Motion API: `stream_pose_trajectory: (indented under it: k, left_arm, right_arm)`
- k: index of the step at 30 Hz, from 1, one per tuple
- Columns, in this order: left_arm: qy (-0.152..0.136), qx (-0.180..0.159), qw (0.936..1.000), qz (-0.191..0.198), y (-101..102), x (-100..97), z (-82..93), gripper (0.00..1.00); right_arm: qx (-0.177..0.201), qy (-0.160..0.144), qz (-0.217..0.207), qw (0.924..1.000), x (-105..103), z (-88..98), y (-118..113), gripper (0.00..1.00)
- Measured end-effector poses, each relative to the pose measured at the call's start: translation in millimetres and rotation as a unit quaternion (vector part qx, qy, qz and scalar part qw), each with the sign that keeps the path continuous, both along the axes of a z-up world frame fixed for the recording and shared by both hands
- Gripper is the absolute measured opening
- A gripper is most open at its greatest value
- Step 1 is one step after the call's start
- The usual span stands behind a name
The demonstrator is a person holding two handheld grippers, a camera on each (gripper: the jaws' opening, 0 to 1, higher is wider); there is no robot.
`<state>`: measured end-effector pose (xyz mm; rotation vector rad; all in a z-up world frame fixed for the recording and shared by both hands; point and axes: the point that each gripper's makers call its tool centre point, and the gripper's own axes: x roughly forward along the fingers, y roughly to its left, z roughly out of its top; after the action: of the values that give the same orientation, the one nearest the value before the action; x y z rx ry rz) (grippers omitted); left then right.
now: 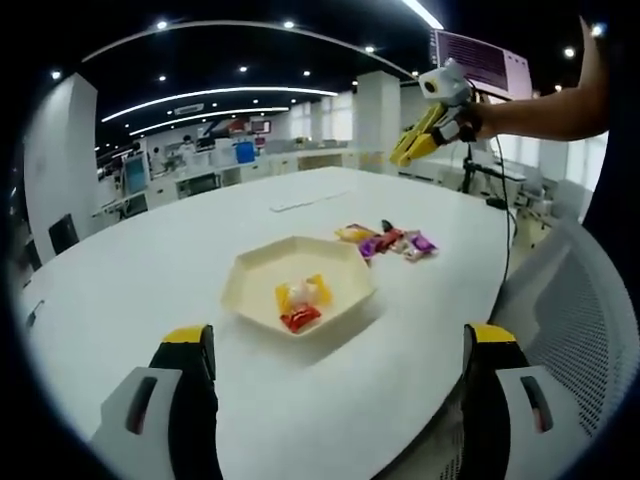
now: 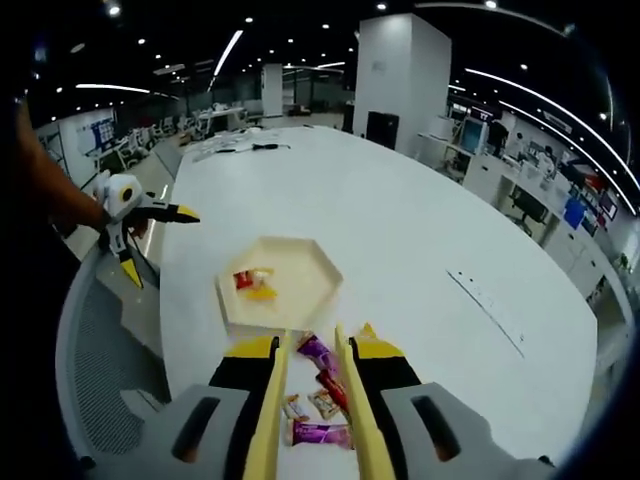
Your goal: Place the target food into the container with the food tongs after gripping and lifting it, then release it inside without dropping or visibly crushing the food.
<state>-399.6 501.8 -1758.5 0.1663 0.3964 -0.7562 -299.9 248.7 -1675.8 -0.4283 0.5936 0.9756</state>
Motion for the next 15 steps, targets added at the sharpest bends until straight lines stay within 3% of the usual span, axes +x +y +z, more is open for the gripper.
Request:
stream_pose_trajectory:
  k: [15]
  left_arm:
    - [0.003, 0.007, 1.0000, -0.002, -1, -0.5, -2.8, 0.99]
  right_arm:
    - [0.007, 0.001, -0.019, 0.9998, -6, -4.0, -21, 0.27]
